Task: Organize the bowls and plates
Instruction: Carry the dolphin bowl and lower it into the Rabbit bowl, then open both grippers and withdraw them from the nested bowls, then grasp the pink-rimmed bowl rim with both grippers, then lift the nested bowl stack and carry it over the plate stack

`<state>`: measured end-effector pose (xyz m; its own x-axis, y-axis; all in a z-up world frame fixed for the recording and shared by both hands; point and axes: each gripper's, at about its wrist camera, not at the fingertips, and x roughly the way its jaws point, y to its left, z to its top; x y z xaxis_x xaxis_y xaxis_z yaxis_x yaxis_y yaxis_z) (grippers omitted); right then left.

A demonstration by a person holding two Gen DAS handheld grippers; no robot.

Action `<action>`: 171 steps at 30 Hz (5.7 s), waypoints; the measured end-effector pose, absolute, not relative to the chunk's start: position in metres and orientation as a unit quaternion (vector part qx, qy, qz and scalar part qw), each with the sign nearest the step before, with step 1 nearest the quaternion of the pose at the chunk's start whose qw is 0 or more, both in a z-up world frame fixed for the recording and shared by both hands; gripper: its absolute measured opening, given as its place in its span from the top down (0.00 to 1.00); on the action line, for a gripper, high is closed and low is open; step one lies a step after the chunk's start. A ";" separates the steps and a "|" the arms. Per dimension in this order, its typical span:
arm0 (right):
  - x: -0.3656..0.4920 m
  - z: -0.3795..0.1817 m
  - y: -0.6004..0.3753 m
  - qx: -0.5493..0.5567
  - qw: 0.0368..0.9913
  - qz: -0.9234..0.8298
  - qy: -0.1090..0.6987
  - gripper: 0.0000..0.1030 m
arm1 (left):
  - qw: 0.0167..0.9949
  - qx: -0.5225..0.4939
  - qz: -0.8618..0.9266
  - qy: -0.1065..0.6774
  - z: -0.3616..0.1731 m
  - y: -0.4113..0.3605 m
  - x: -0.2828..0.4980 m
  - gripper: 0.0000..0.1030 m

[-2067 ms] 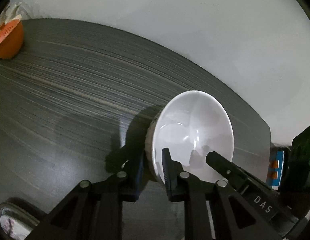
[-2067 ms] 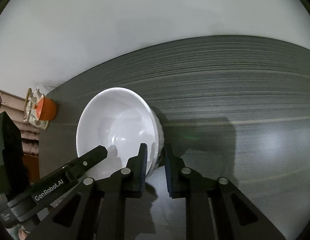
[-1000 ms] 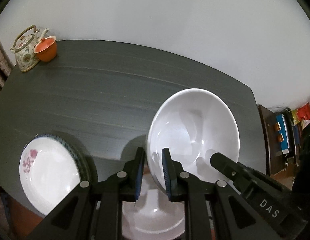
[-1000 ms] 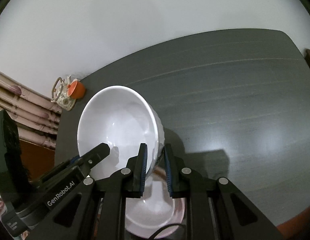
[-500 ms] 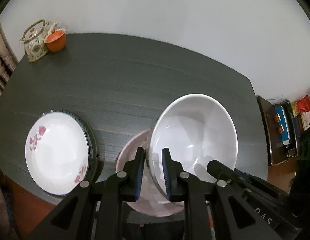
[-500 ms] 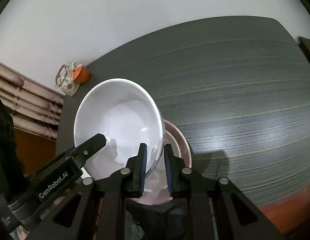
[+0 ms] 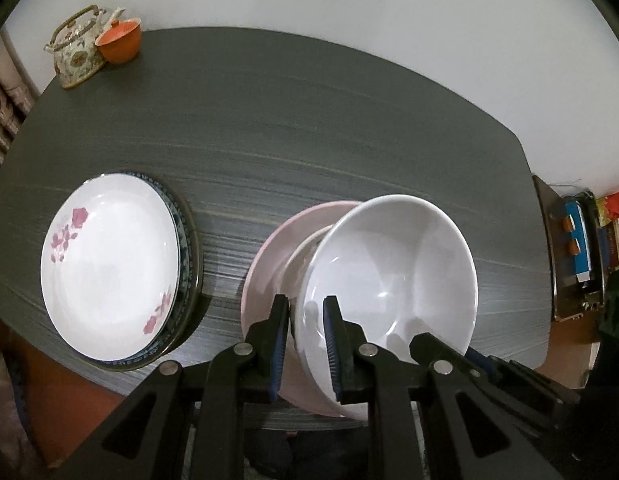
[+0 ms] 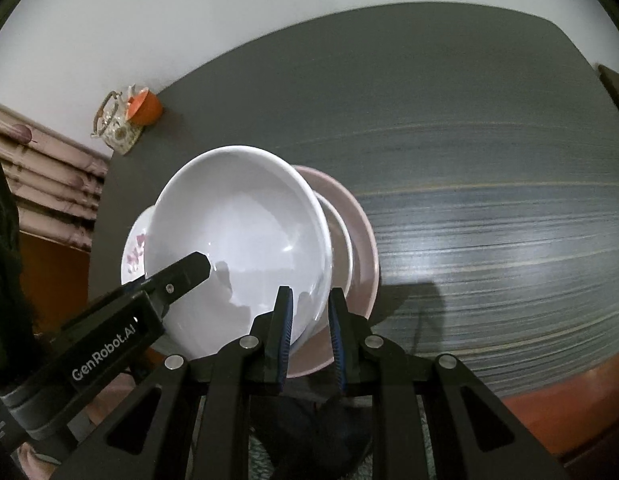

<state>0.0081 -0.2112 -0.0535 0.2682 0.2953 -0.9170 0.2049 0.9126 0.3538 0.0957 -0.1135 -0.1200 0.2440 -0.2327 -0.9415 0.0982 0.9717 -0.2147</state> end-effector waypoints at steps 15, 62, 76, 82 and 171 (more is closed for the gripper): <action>0.013 -0.069 -0.215 0.211 0.758 0.026 0.616 0.83 | 0.778 -0.040 -0.098 0.619 -0.140 -0.121 0.098 0.83; 0.005 -0.053 -0.224 0.209 0.783 0.023 0.586 0.63 | 0.799 -0.067 -0.113 0.587 -0.111 -0.094 0.096 0.62; -0.010 -0.048 -0.259 0.232 0.785 -0.012 0.575 0.59 | 0.775 -0.131 -0.073 0.614 -0.119 -0.040 0.098 0.57; -0.011 -0.060 -0.260 0.232 0.772 -0.023 0.592 0.59 | 0.750 -0.154 -0.074 0.639 -0.133 -0.035 0.095 0.57; 0.021 -0.096 -0.227 0.194 0.759 -0.031 0.621 0.88 | 0.772 -0.074 -0.086 0.625 -0.164 -0.100 0.104 0.94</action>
